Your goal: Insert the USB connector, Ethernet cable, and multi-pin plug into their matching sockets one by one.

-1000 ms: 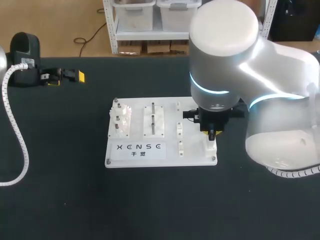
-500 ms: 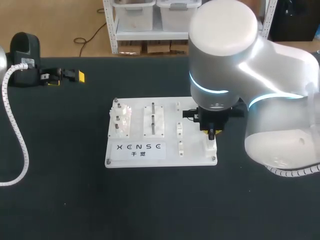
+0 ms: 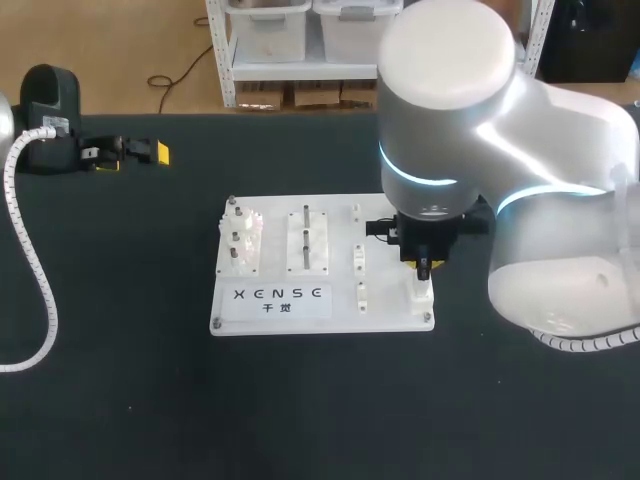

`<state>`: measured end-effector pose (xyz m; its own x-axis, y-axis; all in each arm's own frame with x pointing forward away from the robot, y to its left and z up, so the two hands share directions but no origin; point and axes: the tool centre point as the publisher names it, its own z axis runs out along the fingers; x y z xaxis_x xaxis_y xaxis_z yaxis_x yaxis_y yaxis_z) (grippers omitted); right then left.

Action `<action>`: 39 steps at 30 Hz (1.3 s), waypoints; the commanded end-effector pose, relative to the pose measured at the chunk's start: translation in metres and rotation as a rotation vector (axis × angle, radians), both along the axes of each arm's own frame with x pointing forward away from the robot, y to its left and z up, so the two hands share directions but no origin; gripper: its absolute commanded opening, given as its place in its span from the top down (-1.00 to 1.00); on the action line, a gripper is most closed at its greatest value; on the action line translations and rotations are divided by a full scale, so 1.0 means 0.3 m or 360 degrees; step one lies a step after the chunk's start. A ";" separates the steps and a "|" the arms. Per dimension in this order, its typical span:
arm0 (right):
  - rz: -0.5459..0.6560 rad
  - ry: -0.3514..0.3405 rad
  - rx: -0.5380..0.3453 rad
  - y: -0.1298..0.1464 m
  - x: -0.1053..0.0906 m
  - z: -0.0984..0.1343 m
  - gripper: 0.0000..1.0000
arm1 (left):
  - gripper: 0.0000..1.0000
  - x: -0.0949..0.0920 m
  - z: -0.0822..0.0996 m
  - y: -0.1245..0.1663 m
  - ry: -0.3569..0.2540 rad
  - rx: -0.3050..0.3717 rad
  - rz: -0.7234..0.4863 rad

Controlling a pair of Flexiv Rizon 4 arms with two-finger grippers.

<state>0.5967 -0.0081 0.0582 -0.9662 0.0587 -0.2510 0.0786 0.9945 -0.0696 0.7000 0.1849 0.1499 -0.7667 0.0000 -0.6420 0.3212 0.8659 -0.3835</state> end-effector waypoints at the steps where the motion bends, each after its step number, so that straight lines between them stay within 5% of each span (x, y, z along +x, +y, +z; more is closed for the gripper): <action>1: 0.0002 -0.0002 0.0000 -0.004 -0.006 -0.001 1.00 | -1.00 0.000 0.000 0.000 0.0000 0.0000 0.0000; 39: 0.0036 0.0097 0.0081 -0.018 -0.017 -0.084 1.00 | -1.00 0.000 0.000 0.000 0.0000 0.0000 0.0000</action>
<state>0.5941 -0.0107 0.0498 -0.9800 0.0479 -0.1933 0.0541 0.9982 -0.0270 0.7000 0.1849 0.1499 -0.7667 0.0000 -0.6420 0.3212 0.8659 -0.3835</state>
